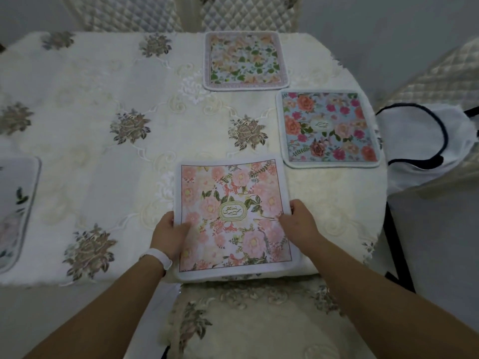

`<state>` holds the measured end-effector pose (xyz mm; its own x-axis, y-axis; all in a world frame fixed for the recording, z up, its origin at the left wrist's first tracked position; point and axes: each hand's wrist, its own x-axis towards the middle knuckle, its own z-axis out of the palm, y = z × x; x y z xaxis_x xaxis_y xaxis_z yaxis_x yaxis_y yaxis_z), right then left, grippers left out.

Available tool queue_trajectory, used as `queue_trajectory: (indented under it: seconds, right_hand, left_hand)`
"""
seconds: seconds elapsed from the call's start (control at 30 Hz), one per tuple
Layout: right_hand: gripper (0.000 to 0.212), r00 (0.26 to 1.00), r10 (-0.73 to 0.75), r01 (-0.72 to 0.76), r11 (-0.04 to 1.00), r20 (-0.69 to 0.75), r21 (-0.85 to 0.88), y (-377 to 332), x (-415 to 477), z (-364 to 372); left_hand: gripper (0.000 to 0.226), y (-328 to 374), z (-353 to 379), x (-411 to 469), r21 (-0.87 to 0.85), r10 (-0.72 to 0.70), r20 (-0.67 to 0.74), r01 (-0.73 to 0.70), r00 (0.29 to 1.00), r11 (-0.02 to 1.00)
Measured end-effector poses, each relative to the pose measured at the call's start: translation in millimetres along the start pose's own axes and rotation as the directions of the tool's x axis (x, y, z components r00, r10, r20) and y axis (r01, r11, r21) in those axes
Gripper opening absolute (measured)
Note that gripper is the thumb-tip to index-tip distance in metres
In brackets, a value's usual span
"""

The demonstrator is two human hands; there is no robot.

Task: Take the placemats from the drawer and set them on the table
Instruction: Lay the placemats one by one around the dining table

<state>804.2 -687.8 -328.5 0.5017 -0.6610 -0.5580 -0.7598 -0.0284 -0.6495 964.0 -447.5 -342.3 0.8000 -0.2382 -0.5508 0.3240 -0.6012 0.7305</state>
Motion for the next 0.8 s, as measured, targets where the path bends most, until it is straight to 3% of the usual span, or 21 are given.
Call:
queue_trajectory:
  seconds: [0.2, 0.3, 0.33, 0.4, 0.43, 0.5, 0.57, 0.63, 0.8]
  right_hand:
    - [0.015, 0.997, 0.039, -0.039, 0.999, 0.059, -0.003, 3, 7, -4]
    - [0.026, 0.998, 0.042, -0.034, 0.990, 0.054, -0.138, 3, 8, -6]
    - [0.032, 1.000, -0.012, 0.009, 0.963, -0.010, -0.269, 4, 9, -5]
    - [0.042, 0.955, -0.278, 0.168, 0.801, -0.108, -0.575, 13, 9, 2]
    - [0.044, 0.908, -0.411, 0.259, 0.700, -0.079, -0.665, 16, 9, 7]
    - [0.050, 0.837, -0.541, 0.428, 0.548, 0.085, -0.719, 21, 8, 22]
    - [0.059, 0.801, -0.527, 0.543, 0.435, 0.286, -0.718, 22, 11, 43]
    - [0.065, 0.775, -0.502, 0.594, 0.369, 0.384, -0.715, 17, 14, 62]
    - [0.068, 0.749, -0.524, 0.618, 0.333, 0.406, -0.712, -18, 44, 95]
  left_hand:
    - [0.028, -1, -8, 6, 0.128, 0.002, -0.046, 0.004, 0.999, 0.992]
    - [0.032, 3, -11, 6, 0.203, 0.068, -0.037, -0.059, 0.997, 0.977]
    - [0.039, 4, -12, 5, 0.318, 0.160, -0.044, -0.138, 0.986, 0.938]
    - [0.061, 0, -12, 6, 0.639, 0.427, 0.028, -0.345, 0.904, 0.688]
    - [0.066, -5, -9, 8, 0.714, 0.532, 0.130, -0.451, 0.837, 0.536]
    - [0.067, -15, -1, 16, 0.733, 0.576, 0.343, -0.595, 0.742, 0.331]
    - [0.067, -21, 11, 22, 0.723, 0.490, 0.468, -0.638, 0.735, 0.267]
    - [0.065, -20, 24, 30, 0.713, 0.480, 0.528, -0.673, 0.701, 0.199]
    - [0.060, 4, 50, 72, 0.688, 0.517, 0.557, -0.709, 0.650, 0.150]
